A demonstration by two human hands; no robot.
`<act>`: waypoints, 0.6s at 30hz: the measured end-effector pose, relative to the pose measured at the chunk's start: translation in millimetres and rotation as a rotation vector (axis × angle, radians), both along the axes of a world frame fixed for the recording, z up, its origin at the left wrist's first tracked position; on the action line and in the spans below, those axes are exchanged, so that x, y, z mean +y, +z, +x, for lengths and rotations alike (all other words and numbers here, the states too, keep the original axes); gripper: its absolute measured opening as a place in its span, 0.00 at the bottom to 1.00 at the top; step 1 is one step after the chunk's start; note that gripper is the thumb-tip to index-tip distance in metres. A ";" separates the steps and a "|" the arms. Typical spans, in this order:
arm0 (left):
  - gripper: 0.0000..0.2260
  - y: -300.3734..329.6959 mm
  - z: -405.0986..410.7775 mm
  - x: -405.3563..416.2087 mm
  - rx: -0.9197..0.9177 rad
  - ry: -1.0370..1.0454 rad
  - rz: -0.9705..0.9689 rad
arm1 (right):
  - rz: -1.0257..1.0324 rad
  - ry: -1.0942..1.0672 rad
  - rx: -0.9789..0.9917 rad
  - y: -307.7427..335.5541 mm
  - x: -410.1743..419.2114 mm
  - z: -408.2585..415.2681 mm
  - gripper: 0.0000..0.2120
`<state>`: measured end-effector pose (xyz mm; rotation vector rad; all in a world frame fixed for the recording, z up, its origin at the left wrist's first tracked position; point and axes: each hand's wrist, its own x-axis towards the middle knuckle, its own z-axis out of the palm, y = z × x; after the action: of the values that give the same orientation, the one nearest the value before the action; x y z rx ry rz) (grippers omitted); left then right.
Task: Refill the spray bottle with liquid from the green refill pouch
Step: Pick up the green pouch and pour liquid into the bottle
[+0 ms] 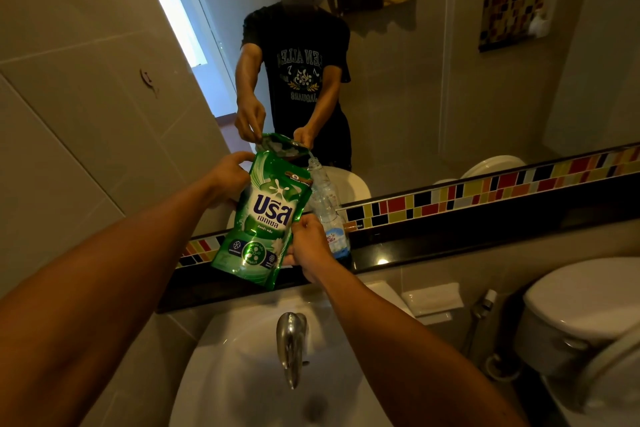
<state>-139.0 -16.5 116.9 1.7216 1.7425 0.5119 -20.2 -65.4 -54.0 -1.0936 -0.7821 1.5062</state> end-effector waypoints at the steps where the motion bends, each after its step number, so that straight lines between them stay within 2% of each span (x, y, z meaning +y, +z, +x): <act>1: 0.26 0.3 0.0 0.2 -0.003 0.001 -0.003 | 0.000 0.001 0.002 0.4 -0.2 -0.2 0.08; 18: 0.26 2.6 -1.8 5.4 0.015 -0.005 -0.011 | -0.006 0.000 0.041 4.6 -4.0 -1.3 0.08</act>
<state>-140.8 -11.1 119.6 1.7262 1.7485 0.4875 -21.5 -69.5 -49.4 -1.0634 -0.7497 1.5271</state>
